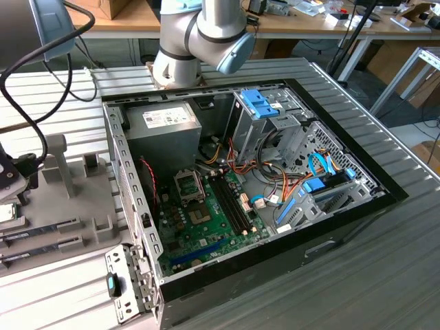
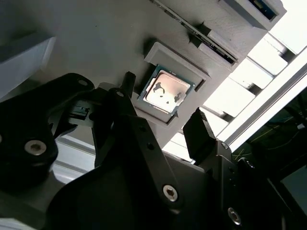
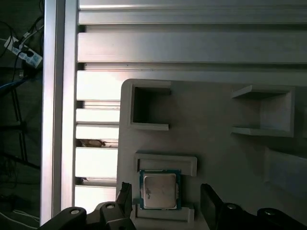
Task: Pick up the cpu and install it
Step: 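Pick up the cpu and move it towards the insertion slot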
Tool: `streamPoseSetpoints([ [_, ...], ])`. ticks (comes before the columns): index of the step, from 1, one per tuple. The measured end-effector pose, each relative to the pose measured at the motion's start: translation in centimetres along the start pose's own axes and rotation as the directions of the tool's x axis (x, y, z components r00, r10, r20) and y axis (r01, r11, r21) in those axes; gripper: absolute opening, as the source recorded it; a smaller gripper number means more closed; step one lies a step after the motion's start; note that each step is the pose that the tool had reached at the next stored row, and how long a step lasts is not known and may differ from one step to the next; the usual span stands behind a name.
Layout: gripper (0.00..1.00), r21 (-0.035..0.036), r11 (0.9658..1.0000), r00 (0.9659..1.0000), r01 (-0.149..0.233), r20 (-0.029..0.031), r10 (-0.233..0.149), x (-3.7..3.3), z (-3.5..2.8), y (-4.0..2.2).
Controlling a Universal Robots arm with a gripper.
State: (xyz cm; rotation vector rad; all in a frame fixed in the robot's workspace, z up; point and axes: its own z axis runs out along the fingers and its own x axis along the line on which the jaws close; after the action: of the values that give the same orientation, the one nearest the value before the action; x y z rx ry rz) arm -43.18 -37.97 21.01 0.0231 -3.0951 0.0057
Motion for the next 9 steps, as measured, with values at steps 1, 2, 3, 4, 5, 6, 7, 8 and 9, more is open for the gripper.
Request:
streamPoseSetpoints([
  [1, 0.67, 0.0004, 1.0000, 1.0000, 0.003, 0.0001, -0.003, -0.01, 0.10, 0.00],
  [2, 0.67, 0.0006, 1.0000, 1.0000, 0.005, 0.0001, -0.005, -0.01, 0.16, 0.00],
  [3, 0.67, 0.0010, 1.0000, 1.0000, 0.010, 0.0001, -0.010, -0.02, 0.31, 0.00],
  [4, 0.67, 0.0011, 0.9999, 0.9999, 0.012, 0.0000, -0.012, -0.03, 0.51, 0.00],
  [5, 0.67, 0.0012, 0.9999, 0.9999, 0.013, 0.0001, -0.013, -0.03, 0.67, 0.00],
  [6, 0.67, 0.0013, 0.9999, 0.9999, 0.014, 0.0000, -0.014, -0.04, 0.87, 0.00],
  [7, 0.67, 0.0013, 0.9999, 0.9999, 0.015, 0.0000, -0.015, -0.05, 0.99, 0.00],
  [8, 0.67, 0.0013, 0.9999, 0.9999, 0.015, 0.0001, -0.015, -0.05, 1.08, 0.00],
  [9, 0.67, 0.0014, 0.9999, 0.9999, 0.016, -0.0001, -0.016, -0.05, 1.22, -0.01],
])
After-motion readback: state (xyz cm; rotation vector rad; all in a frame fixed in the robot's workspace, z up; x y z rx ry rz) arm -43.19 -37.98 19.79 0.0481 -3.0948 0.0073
